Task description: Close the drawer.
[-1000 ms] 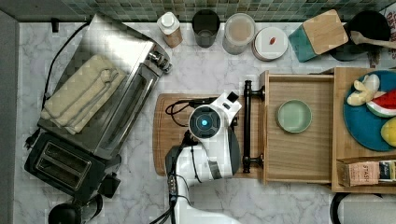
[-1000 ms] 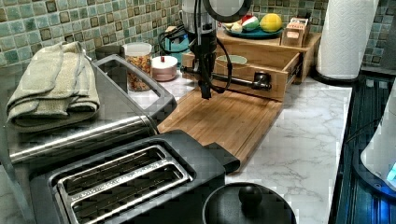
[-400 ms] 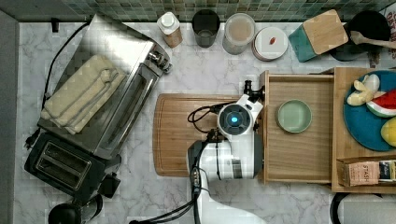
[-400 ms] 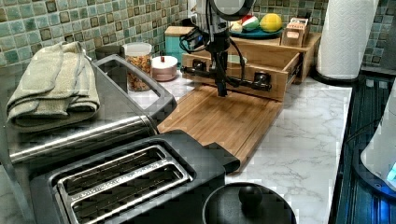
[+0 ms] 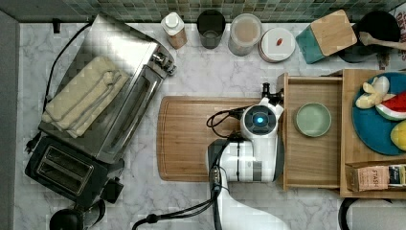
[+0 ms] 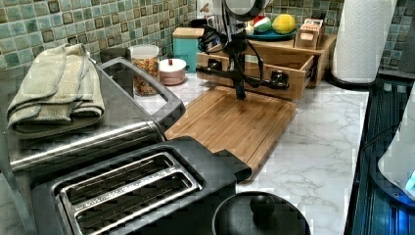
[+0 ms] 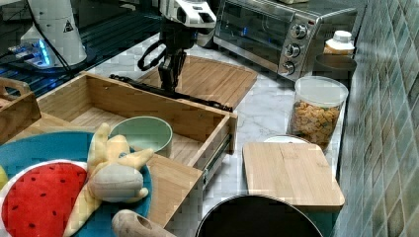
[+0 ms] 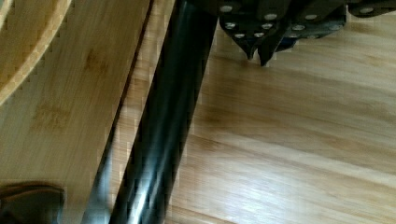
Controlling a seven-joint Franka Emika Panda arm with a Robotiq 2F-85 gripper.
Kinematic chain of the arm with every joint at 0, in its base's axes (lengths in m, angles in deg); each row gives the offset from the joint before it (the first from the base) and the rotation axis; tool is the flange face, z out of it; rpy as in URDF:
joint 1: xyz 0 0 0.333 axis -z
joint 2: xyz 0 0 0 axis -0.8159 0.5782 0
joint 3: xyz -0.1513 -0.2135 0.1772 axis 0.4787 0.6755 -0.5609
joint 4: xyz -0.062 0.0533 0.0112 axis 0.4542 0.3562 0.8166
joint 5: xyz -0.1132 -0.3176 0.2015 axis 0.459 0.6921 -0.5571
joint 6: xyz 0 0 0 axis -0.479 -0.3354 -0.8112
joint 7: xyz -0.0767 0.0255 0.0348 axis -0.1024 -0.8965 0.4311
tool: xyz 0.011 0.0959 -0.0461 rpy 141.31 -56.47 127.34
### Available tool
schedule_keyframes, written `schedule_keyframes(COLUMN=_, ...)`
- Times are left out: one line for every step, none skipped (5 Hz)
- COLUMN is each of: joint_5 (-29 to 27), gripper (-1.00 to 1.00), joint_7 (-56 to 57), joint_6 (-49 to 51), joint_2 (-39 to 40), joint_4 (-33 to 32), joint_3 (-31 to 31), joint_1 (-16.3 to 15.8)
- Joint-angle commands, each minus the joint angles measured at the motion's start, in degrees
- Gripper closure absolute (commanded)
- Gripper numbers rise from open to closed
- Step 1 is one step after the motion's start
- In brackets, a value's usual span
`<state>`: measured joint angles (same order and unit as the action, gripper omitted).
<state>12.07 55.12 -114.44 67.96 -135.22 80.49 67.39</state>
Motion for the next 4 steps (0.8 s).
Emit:
schedule_keyframes(joint_5=-8.18, gripper=1.0, joint_7=16.56, joint_6=-2.85, joint_2=2.8, joint_4=12.62, joint_3=6.64, joint_1=11.53)
schedule_keyframes(joint_5=-9.41, gripper=1.0, joint_7=20.53, joint_6=-0.52, joint_2=3.57, joint_4=15.67, joint_3=7.64, joint_1=13.38)
schedule_keyframes(joint_5=-6.97, gripper=1.0, joint_7=20.47, joint_6=-0.27, joint_2=3.49, joint_4=17.01, joint_3=9.04, joint_1=14.23)
schedule_keyframes(joint_5=-7.86, gripper=1.0, joint_7=21.58, joint_6=0.34, joint_2=4.68, joint_4=19.17, joint_3=9.59, joint_1=16.09)
